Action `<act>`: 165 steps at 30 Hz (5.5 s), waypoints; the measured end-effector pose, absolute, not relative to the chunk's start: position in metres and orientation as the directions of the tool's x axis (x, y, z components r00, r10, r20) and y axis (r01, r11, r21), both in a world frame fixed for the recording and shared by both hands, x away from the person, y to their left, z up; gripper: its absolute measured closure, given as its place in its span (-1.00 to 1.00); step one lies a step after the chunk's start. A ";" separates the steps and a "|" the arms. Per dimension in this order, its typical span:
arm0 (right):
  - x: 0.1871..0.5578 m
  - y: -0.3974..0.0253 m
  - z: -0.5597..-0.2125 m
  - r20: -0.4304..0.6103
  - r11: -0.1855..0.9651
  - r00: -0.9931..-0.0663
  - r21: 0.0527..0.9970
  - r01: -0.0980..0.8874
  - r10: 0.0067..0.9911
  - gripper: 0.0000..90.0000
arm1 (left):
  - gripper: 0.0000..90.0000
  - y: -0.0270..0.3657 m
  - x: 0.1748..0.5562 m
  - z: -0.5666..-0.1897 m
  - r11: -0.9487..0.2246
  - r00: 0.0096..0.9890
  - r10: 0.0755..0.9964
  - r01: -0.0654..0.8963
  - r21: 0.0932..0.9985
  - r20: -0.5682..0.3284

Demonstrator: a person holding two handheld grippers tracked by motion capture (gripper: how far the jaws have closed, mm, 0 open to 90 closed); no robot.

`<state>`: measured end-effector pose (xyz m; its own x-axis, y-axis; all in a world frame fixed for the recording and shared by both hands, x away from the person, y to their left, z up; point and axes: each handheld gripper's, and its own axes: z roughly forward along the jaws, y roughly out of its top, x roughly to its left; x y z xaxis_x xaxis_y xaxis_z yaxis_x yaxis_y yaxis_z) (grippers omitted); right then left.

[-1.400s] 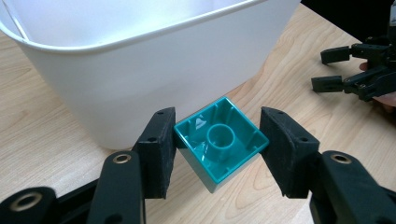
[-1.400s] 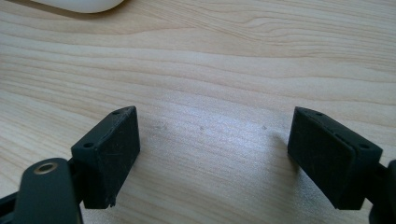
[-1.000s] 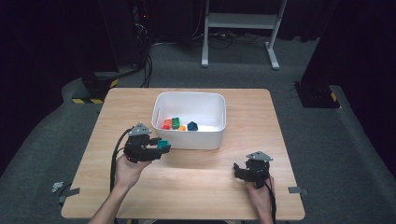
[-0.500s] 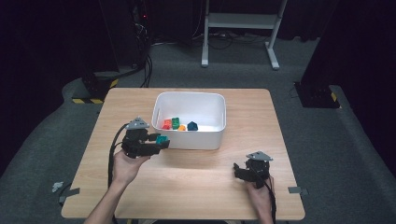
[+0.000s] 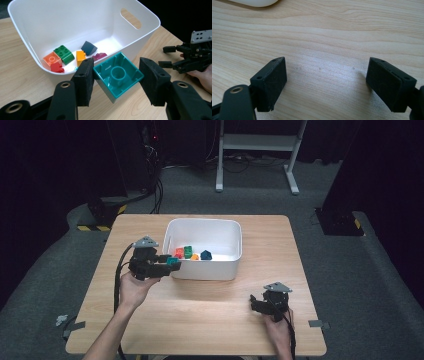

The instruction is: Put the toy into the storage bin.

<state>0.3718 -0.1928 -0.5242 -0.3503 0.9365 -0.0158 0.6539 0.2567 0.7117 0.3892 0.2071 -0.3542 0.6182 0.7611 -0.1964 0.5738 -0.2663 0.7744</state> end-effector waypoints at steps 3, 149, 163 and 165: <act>0.372 -0.193 -0.524 -0.016 0.257 -0.350 0.712 0.654 0.937 -0.63 | 0.05 0.207 0.392 -0.351 -0.264 0.617 0.762 0.575 0.774 -0.199; 0.372 -0.193 -0.524 -0.018 0.259 -0.352 0.712 0.652 0.936 -0.63 | -0.26 0.220 0.389 -0.380 -0.213 0.529 0.834 0.573 0.792 -0.158; 0.372 -0.193 -0.524 -0.016 0.257 -0.350 0.712 0.654 0.936 -0.63 | -0.27 0.227 0.366 -0.403 -0.212 0.518 0.840 0.587 0.781 -0.161; 0.372 -0.193 -0.524 -0.018 0.259 -0.352 0.712 0.653 0.936 -0.63 | -0.27 0.226 0.363 -0.407 -0.216 0.519 0.840 0.587 0.780 -0.158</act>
